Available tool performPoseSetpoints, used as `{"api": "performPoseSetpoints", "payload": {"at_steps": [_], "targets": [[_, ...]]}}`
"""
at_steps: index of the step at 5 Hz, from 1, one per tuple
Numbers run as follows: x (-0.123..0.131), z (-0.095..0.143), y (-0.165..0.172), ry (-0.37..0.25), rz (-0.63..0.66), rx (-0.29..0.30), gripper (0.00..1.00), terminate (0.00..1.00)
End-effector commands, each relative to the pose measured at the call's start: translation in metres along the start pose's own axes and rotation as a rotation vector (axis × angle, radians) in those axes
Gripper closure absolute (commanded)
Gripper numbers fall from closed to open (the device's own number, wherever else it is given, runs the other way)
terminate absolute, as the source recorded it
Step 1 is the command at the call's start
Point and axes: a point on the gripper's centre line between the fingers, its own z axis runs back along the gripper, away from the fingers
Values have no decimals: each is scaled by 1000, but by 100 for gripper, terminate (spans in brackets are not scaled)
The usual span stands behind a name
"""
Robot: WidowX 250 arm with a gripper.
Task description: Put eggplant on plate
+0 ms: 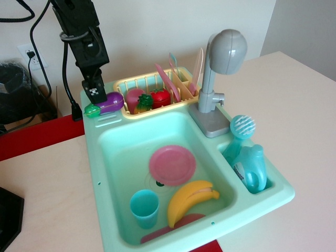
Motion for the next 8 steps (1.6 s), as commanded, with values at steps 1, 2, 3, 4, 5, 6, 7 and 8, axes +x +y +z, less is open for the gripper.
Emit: {"api": "performPoseSetpoints", "payload": {"at_steps": [1, 2, 3, 4, 5, 6, 7, 8], "targets": [[0, 0, 0, 0, 0, 0, 0, 0], [6, -5, 7, 18, 24, 12, 0, 0], [8, -16, 9, 42, 19, 30, 0, 0], [10, -36, 6, 83, 2, 22, 0, 0], [7, -47, 6, 56, 11, 40, 100, 0], [6, -46, 7, 24, 32, 57, 100, 0], [8, -43, 3, -12, -3, 64, 100, 0], [30, -32, -13, -65, -74, 39, 100, 0]]}}
